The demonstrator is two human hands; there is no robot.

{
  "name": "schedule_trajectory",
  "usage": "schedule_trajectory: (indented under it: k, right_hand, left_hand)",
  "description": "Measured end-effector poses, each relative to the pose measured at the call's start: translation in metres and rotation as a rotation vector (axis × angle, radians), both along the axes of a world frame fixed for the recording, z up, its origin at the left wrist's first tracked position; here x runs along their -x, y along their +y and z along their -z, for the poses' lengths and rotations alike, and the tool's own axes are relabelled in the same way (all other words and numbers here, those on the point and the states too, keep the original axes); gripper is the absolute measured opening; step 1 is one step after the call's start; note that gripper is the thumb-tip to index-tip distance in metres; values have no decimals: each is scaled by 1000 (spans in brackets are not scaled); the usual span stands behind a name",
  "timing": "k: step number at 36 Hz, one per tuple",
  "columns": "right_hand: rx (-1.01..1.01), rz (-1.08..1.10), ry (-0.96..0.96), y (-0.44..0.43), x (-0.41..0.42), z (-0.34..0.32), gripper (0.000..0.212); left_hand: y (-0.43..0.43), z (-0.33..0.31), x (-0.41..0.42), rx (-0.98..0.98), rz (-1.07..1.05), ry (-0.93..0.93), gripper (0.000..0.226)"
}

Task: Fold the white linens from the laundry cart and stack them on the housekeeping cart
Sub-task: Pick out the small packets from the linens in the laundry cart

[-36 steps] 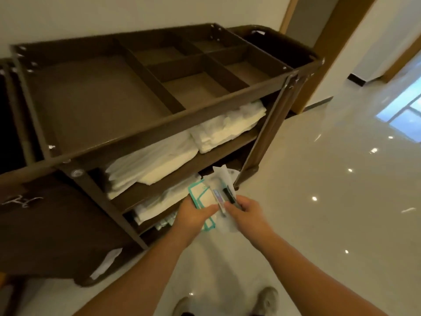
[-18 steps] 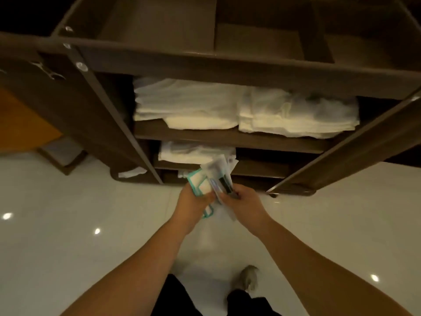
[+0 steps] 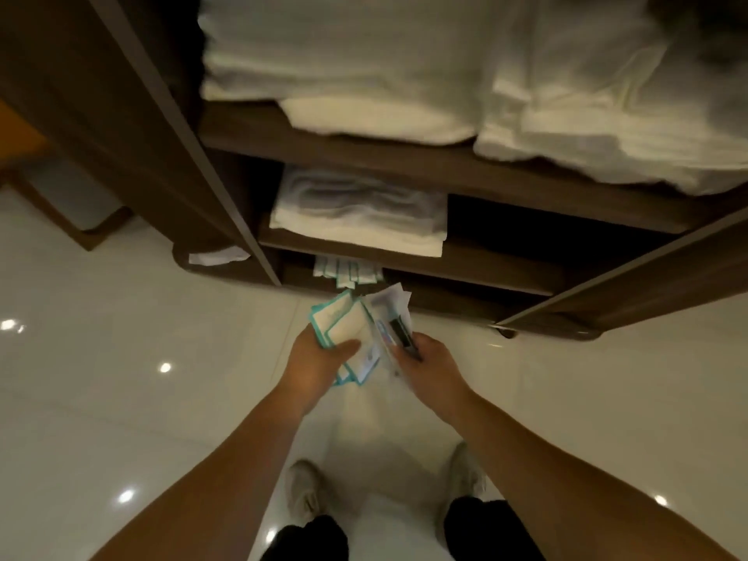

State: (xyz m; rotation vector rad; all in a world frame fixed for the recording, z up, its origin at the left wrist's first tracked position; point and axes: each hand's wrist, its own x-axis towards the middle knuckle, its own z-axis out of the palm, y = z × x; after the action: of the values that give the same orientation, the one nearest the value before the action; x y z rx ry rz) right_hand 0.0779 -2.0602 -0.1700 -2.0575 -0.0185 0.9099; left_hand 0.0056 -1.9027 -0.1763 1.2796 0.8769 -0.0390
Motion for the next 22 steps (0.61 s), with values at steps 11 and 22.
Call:
schedule_trajectory:
  k: [11, 22]
  right_hand:
    - [-8, -39, -55, -14, -61, 261, 26]
    - [-63, -26, -303, 5, -163, 413, 20]
  left_hand:
    - [-23, 256, -69, -92, 37, -25, 24]
    - [1, 409, -163, -266, 58, -145, 24]
